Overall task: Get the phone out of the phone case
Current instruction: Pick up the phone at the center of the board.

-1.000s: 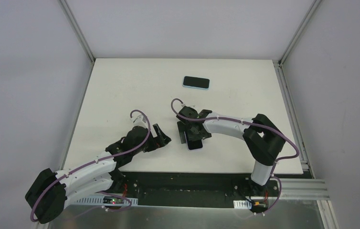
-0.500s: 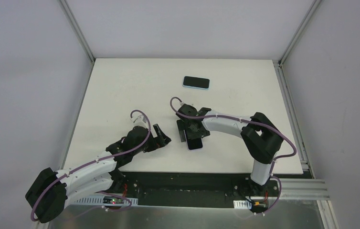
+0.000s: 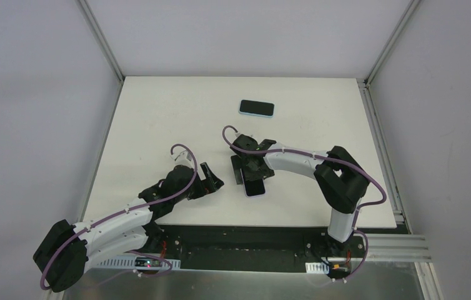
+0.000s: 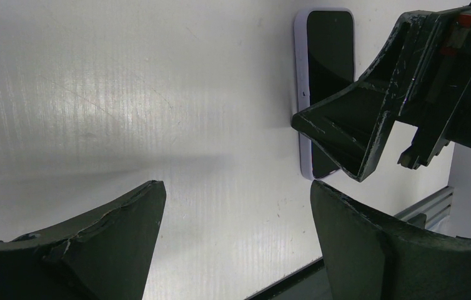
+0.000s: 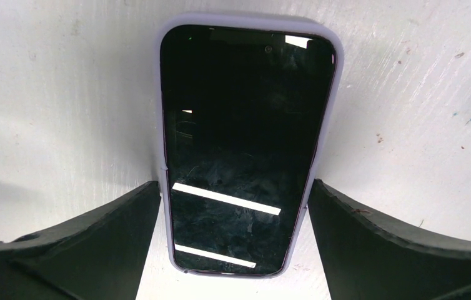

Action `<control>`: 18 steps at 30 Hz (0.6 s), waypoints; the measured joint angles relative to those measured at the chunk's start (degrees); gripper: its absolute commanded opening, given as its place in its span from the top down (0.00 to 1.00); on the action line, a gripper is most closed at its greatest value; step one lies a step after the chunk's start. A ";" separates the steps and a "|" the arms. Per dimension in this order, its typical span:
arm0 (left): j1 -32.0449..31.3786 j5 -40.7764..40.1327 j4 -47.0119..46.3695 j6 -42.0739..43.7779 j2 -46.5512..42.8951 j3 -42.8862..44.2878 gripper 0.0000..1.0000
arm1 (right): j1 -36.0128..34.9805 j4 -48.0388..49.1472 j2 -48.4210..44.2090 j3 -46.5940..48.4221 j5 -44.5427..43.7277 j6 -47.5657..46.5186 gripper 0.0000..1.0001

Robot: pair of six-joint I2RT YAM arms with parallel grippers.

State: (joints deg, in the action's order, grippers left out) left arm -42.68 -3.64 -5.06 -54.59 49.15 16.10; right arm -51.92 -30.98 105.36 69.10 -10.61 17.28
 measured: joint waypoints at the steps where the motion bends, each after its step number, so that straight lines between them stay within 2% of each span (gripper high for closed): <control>1: 0.00 0.00 0.02 0.00 0.00 0.00 0.12 | 0.02 0.00 0.00 0.00 0.00 0.00 0.09; 8: 0.00 0.00 0.02 -0.02 0.00 0.00 0.12 | 0.07 0.04 0.00 -0.13 -0.07 0.02 0.14; 18: 0.00 -0.02 0.02 -0.11 -0.13 -0.17 0.13 | 0.11 -0.11 -0.09 -0.26 -0.04 0.24 0.26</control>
State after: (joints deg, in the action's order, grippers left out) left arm -42.68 -3.66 -5.04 -54.70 49.01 15.92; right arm -51.81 -31.09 105.27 68.84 -10.66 17.52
